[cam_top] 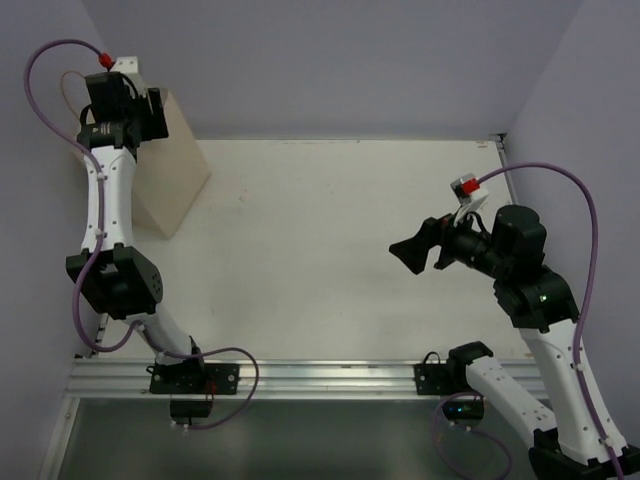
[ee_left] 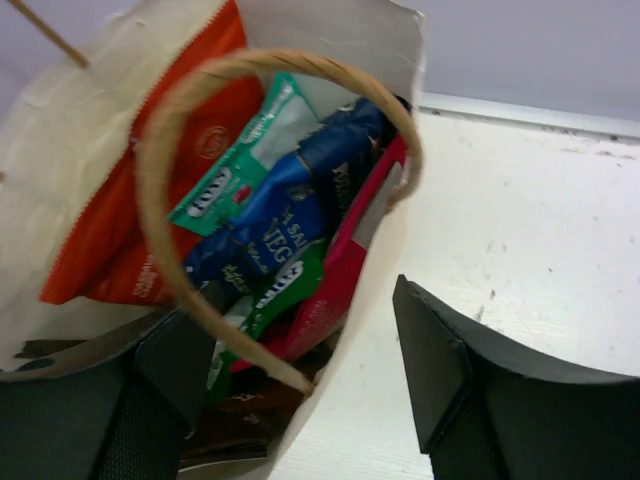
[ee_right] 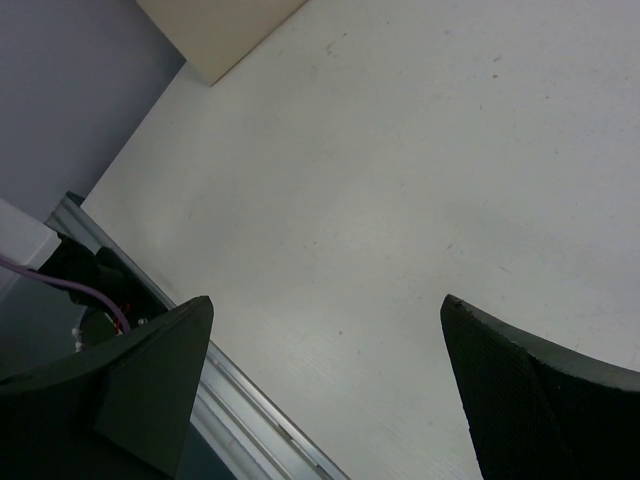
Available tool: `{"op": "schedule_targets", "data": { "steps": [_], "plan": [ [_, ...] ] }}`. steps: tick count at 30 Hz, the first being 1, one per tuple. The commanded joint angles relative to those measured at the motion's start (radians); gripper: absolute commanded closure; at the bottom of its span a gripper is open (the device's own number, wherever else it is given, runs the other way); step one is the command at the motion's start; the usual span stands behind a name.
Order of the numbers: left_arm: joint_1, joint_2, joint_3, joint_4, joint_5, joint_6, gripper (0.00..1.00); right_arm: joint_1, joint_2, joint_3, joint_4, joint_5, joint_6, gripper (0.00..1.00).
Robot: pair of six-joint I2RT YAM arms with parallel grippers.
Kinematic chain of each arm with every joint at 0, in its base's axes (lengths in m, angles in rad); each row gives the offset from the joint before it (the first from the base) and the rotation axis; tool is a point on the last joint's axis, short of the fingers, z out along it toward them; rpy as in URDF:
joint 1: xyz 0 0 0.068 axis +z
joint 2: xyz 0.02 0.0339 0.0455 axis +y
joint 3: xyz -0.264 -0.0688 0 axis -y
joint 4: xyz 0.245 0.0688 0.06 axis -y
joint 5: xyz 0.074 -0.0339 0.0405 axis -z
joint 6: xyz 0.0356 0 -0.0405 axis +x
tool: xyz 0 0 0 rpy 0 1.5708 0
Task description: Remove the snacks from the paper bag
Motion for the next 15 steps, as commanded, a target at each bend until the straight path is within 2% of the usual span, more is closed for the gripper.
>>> {"op": "schedule_targets", "data": {
  "steps": [1, 3, 6, 9, 10, 11, 15],
  "plan": [
    [-0.003, -0.020, -0.040, 0.012, 0.130, 0.047, 0.32, 0.003, 0.008, -0.003, 0.025, -0.017, -0.007, 0.01],
    [-0.003, -0.004, -0.042, -0.008, 0.143, 0.058, 0.39, 0.003, 0.011, -0.003, 0.028, -0.018, -0.006, 0.01],
    [-0.008, 0.011, -0.045, -0.014, 0.181, 0.053, 0.63, 0.003, 0.008, -0.008, 0.031, -0.023, -0.006, 0.01],
    [-0.026, 0.014, -0.046, -0.021, 0.186, 0.061, 0.79, 0.003, 0.002, -0.006, 0.031, -0.021, -0.006, 0.01],
    [-0.038, 0.008, -0.042, -0.027, 0.184, 0.064, 0.93, 0.003, -0.001, -0.006, 0.031, -0.020, -0.006, 0.01],
    [-0.051, 0.003, -0.042, -0.027, 0.184, 0.070, 1.00, 0.003, -0.005, -0.006, 0.033, -0.020, -0.006, 0.01],
    [-0.195, -0.040, -0.042, -0.042, 0.169, 0.069, 1.00, 0.003, -0.013, 0.004, 0.028, -0.007, -0.007, 0.01]
  ]
}}
